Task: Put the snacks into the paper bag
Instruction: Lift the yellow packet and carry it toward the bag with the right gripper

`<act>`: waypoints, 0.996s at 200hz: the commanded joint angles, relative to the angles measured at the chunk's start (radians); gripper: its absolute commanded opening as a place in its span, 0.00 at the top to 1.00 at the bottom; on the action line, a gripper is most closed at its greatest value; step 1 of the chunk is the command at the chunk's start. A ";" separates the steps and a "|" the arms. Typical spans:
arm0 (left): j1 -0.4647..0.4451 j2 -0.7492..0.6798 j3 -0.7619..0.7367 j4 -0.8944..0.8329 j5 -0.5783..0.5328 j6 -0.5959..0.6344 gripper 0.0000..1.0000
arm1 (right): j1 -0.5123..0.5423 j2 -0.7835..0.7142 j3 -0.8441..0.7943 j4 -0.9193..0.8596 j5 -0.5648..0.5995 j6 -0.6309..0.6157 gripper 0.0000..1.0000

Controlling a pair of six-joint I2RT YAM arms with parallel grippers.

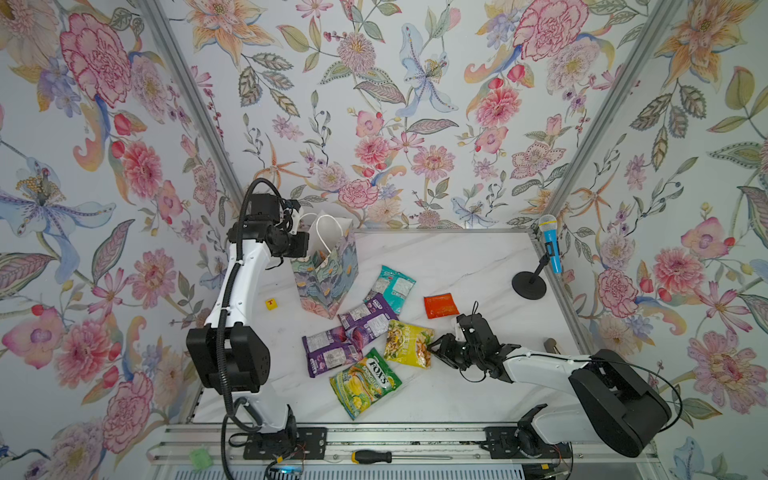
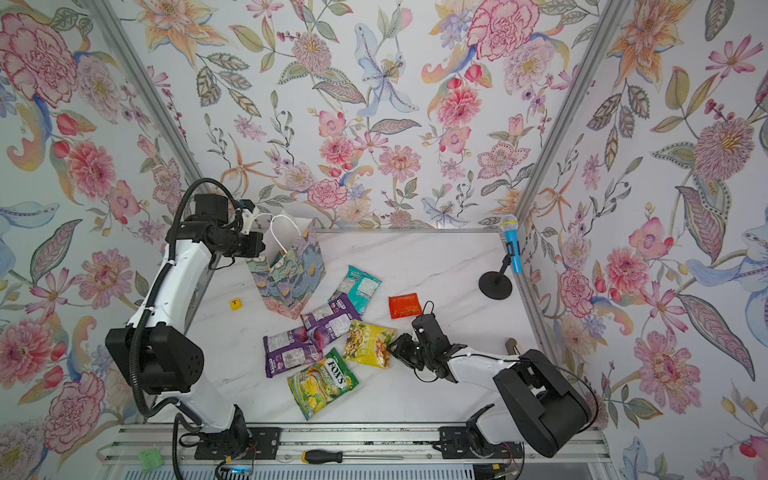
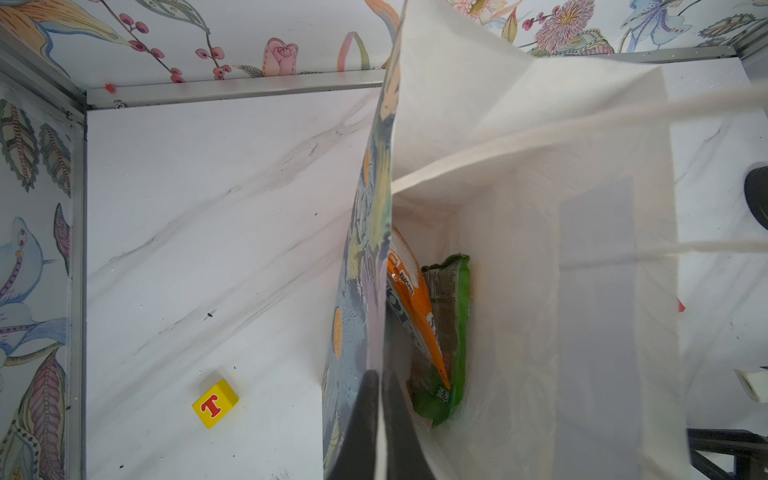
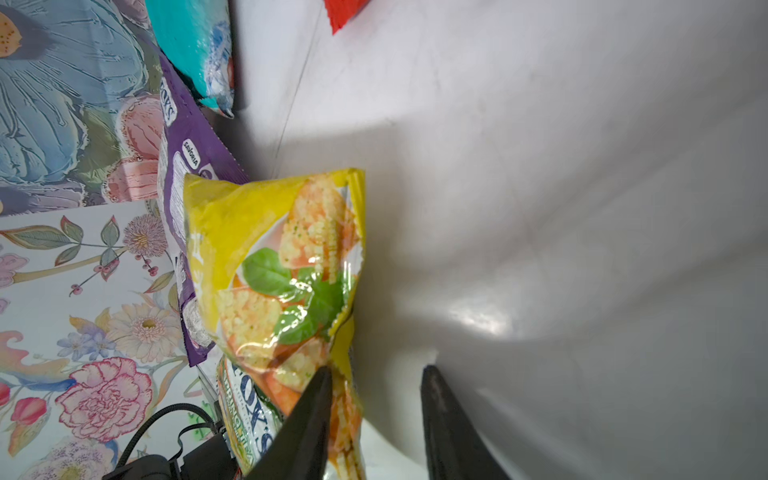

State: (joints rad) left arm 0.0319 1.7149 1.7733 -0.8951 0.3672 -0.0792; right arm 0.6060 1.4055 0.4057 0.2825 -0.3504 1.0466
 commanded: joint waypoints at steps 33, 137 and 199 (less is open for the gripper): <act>-0.010 -0.022 -0.015 0.007 0.019 -0.006 0.97 | -0.015 -0.010 0.108 0.027 -0.048 -0.044 1.00; -0.010 -0.020 -0.016 0.009 0.030 -0.007 0.97 | -0.002 -0.091 0.600 -0.323 0.024 -0.292 1.00; -0.010 -0.029 -0.016 0.012 0.032 -0.007 0.97 | 0.013 0.102 1.007 -0.370 0.044 -0.386 1.00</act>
State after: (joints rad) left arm 0.0319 1.7145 1.7714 -0.8925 0.3676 -0.0795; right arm 0.6064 1.4570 1.2732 -0.0479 -0.3298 0.7300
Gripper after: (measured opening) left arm 0.039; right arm 0.047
